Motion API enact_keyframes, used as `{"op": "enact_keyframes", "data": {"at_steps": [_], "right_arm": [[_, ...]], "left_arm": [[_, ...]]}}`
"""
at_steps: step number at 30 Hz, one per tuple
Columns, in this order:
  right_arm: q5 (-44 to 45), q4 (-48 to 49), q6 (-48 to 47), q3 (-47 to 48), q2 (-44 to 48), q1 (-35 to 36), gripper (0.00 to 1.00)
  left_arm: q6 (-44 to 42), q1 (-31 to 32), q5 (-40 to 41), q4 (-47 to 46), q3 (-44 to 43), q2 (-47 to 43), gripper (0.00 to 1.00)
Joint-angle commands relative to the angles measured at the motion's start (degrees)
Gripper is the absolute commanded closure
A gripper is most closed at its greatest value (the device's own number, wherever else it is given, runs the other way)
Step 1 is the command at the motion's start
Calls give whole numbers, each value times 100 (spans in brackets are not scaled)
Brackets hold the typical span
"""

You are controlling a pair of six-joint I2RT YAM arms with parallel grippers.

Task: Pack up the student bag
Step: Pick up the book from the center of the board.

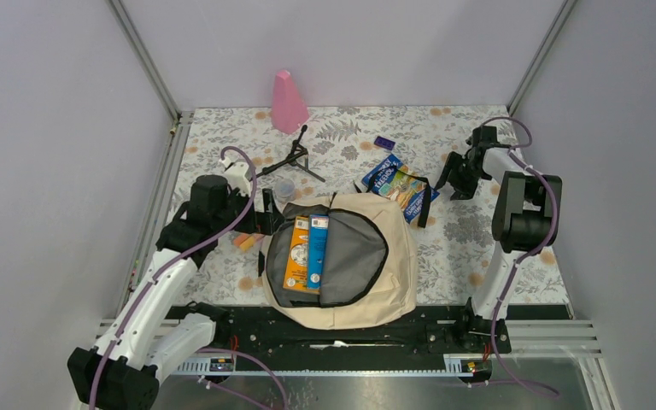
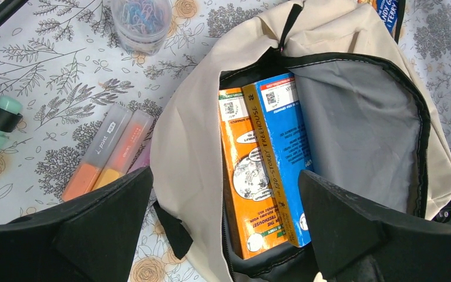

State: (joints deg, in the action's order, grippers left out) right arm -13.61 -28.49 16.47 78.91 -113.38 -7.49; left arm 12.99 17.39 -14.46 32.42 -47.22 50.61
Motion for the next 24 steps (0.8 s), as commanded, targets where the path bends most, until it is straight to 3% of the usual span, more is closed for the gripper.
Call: {"op": "enact_keyframes", "data": {"at_steps": [1,14,20,24], "right_arm": [[-216,-528,-469,346,-124,171,35],[-108,-671,-1233,577,-198,640,37],[-447,-942,-1824,848,-355,658,39],[-698,-455,-1876,400,90,685,41]], "left_arm": [[-113,-129,-237,-340,-145,36,1],[-97,-370,-413,-364,-94,28,1],[-7,-392,-489,-442,-53,19,1],[85,-403,-563,-523,15,16,1]]}}
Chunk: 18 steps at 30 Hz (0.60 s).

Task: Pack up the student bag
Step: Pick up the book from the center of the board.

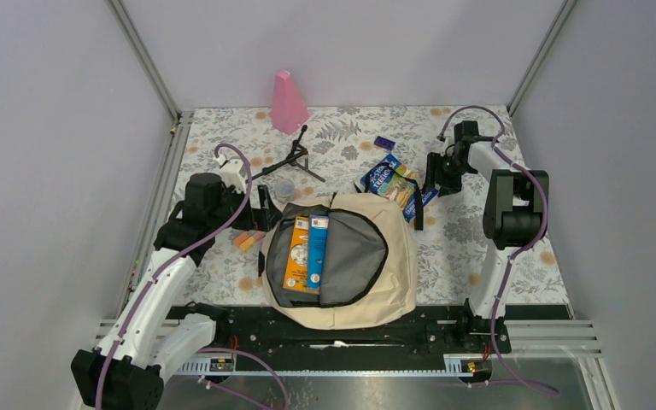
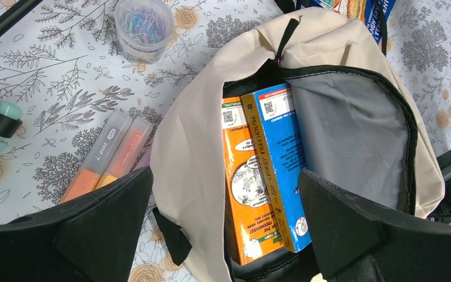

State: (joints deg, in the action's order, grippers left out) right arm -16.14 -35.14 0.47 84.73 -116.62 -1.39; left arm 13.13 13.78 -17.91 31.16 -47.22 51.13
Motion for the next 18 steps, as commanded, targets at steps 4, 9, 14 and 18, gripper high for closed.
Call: {"op": "enact_keyframes", "data": {"at_steps": [4,9,14,18], "right_arm": [[-865,470,-234,-272,611,77,41],[-939,763,62,-455,736,107,43],[-1018,1355,775,-661,831,109,49],[-1384,1727,1201,-744,769,112,49]], "left_arm": [[102,-52,-255,-425,38,-19,1],[126,-62,-279,-435,70,-32,1],[146,-69,-346,-455,77,-9,1],[155,-77,-395,-458,81,10,1]]}}
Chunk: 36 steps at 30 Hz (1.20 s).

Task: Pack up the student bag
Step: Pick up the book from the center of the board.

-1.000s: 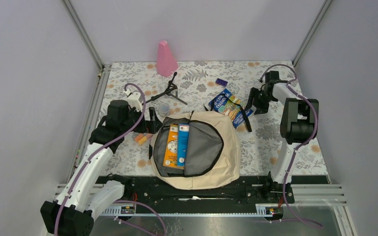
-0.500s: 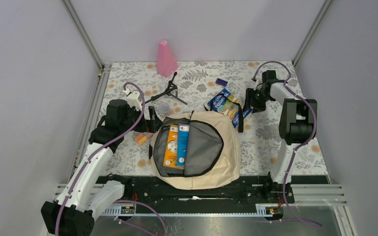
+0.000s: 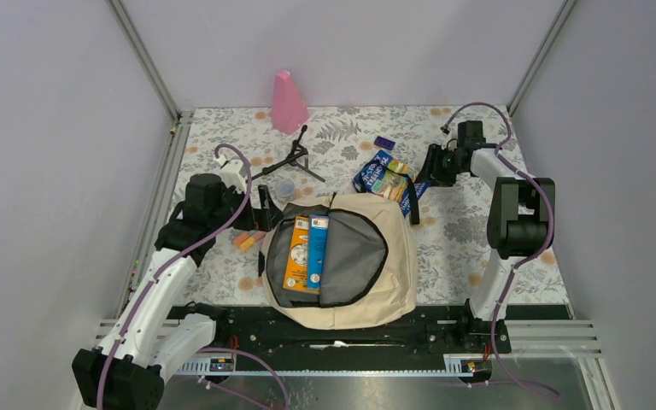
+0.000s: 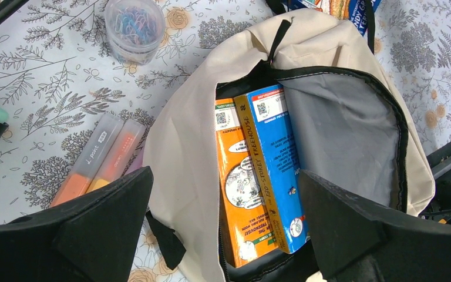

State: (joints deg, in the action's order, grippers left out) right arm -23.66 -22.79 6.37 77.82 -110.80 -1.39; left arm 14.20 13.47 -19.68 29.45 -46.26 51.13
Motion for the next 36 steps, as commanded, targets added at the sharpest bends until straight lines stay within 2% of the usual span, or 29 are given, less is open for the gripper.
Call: {"op": "enact_keyframes", "data": {"at_steps": [1,8,14,18,24,28,31,36], "right_arm": [[-722,490,672,-16,130,106,49],[-737,257,705,251,-227,364,48],[-306,326,669,111,131,374,83],[298,539,693,-383,899,376,100],[1402,824,972,-1372,2710,376,100],[1633,727,1206,-1783,3965,376,100],[1661,693,1428,-2007,4976,376,100],[1379,650,1861,-2141,6073,383,100]], "left_arm": [[56,-47,-227,-283,-8,4,1],[65,-48,-318,-291,3,11,1],[83,-47,-409,-329,41,-31,1],[108,-47,-566,-425,113,-138,1],[148,-47,-988,-640,188,-197,1],[433,-38,-1114,-882,286,-293,1],[975,-23,-1343,-1263,441,-492,2],[2129,51,-1374,-2354,795,-996,2]]}}
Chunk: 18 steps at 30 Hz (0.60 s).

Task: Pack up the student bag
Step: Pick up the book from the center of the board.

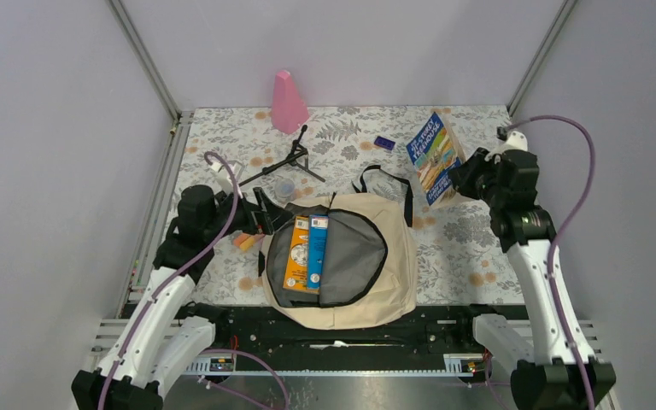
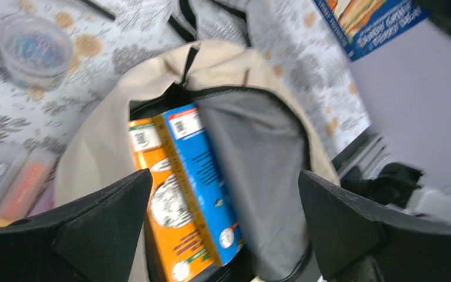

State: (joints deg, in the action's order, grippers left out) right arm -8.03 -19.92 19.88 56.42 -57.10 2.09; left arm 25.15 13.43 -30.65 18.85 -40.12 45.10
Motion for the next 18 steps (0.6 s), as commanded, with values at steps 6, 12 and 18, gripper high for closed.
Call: {"op": "enact_keyframes", "data": {"at_steps": [6,12,18], "right_arm": [[-673,1059,1660,-333,1574,234,100],[-169,1919,2624,-748,1884,1248,100],[32,3104,3451,-1236,1875,2134,100]], "left_arm": [[2883,320,-22,-3344,893,-752,2],[3177,1426,915,-4439,893,-368,1],[3175,2283,1217,-5109,600,556,1]]}}
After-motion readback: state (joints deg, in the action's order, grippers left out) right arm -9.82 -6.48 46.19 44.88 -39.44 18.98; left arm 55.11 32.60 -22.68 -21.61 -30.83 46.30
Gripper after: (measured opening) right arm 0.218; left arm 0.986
